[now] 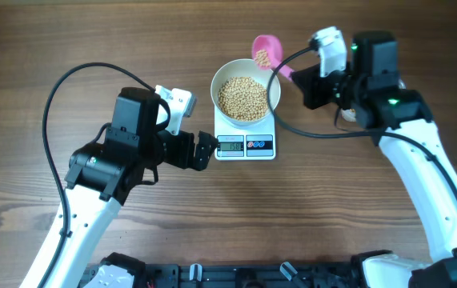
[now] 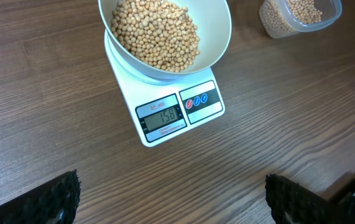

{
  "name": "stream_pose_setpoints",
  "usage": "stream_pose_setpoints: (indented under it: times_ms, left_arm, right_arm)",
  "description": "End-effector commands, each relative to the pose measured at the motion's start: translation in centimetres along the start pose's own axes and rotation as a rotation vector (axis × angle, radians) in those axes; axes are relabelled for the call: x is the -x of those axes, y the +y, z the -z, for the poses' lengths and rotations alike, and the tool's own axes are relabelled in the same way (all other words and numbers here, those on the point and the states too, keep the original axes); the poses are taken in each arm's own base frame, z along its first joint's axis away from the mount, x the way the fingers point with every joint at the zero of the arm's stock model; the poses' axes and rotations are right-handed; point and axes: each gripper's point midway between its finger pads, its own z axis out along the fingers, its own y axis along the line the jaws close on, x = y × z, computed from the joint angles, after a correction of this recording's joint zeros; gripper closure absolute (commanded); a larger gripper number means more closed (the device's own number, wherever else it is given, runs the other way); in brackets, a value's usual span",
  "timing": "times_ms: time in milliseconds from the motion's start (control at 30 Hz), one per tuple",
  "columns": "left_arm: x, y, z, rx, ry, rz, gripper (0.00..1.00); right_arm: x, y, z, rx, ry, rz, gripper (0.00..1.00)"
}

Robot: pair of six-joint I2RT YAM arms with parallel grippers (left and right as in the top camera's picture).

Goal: Scoop item into bowl and weigh 150g on scale
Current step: 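Move the empty scoop right back to the soybean tub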

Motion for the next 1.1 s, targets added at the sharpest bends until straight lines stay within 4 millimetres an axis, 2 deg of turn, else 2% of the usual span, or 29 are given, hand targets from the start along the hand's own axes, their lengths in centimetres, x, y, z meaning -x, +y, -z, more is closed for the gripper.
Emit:
stream_pose_setpoints:
  times_ms: [0,167,367,533,667,700,800,933,1067]
  left_arm:
    - [0.1,0.0,0.2,-0.006,-0.007,0.008,0.0]
    - [0.1,0.0,0.2,-0.006,-0.007,0.008,0.0]
    - [0.1,0.0,0.2,-0.006,-0.007,0.008,0.0]
    - [0.1,0.0,0.2,-0.006,-0.007,0.008,0.0]
    - [0.1,0.0,0.2,-0.006,-0.007,0.008,0.0]
    - [0.1,0.0,0.2,-0.006,-0.007,0.008,0.0]
    - [0.1,0.0,0.2,-0.006,-0.007,0.008,0.0]
    - [0.1,0.0,0.2,-0.006,-0.007,0.008,0.0]
    - [0.1,0.0,0.2,-0.006,-0.007,0.008,0.0]
  right_arm:
    - [1.3,-0.6,2.1,0.02,-0.061,-0.048,0.96]
    - [1.8,-3.8,4.7,-0.032,-0.111,-0.144,0.96]
    - [2.2,-6.6,8.5,-0.007,-0.181,-0.229,0.96]
    - [-0.5,-9.8,10.6,-0.044,-0.145,-0.398,0.96]
    - [-2.3,-11.6,11.9,-0.095,-0.117,-0.386,0.96]
    - [-2.7,-12.5,12.6,-0.123,-0.121,-0.392,0.96]
    - [-3.2,-14.1,13.6,-0.17,-0.135,-0.423,0.96]
    - [-5.5,-16.9,15.0,-0.329,-0.078,-0.425,0.96]
    - [-7.2,-18.7,15.9,-0.46,-0.004,-0.387,0.96]
